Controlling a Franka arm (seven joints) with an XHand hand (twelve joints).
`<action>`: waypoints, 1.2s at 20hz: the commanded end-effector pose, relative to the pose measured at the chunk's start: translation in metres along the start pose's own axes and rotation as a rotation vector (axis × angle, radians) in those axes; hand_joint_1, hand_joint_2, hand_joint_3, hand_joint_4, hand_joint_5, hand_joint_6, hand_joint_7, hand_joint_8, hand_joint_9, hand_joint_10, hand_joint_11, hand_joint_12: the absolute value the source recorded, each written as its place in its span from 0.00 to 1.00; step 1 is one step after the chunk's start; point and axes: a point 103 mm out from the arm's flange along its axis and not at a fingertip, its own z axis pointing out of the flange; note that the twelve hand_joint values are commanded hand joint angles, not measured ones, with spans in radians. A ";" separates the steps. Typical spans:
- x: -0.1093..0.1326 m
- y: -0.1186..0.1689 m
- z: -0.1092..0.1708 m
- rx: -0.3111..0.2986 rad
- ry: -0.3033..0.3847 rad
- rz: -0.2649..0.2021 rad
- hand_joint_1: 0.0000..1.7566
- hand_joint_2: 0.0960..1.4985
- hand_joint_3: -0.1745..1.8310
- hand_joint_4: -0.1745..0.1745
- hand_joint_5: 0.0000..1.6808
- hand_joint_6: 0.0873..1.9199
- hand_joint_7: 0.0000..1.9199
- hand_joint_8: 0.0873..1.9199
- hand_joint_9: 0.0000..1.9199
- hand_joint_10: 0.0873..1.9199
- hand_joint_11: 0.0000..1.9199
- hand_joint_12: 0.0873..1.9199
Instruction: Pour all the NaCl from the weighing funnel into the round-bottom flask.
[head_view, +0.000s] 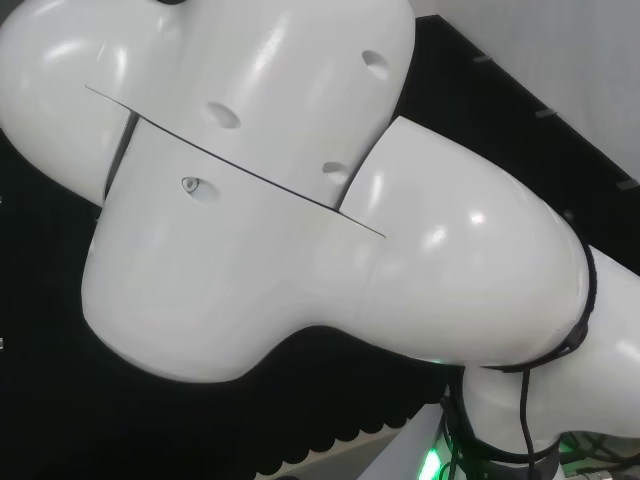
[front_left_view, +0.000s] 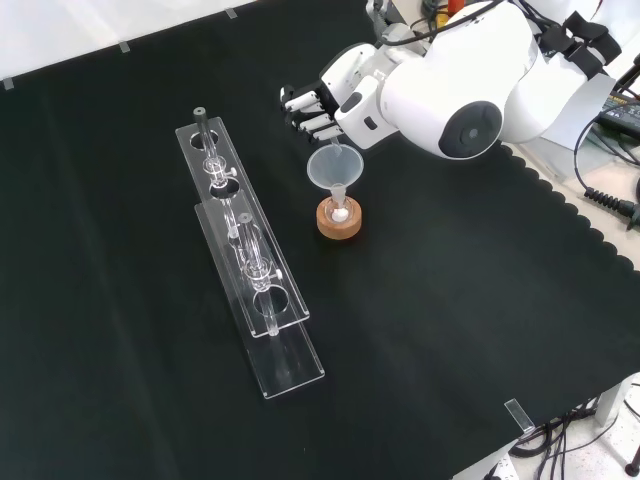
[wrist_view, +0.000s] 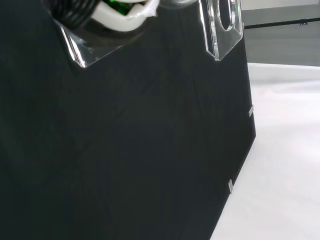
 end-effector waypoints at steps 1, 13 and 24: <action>0.000 0.000 0.001 -0.003 0.002 0.004 0.61 0.50 0.34 1.00 0.67 0.43 0.37 0.29 0.53 0.15 0.36 0.59; -0.002 0.000 0.009 -0.014 0.058 0.006 0.61 0.50 0.34 1.00 0.67 0.43 0.37 0.29 0.53 0.15 0.36 0.59; -0.010 -0.002 0.020 -0.066 0.181 0.012 0.61 0.50 0.34 1.00 0.67 0.43 0.37 0.29 0.53 0.15 0.36 0.59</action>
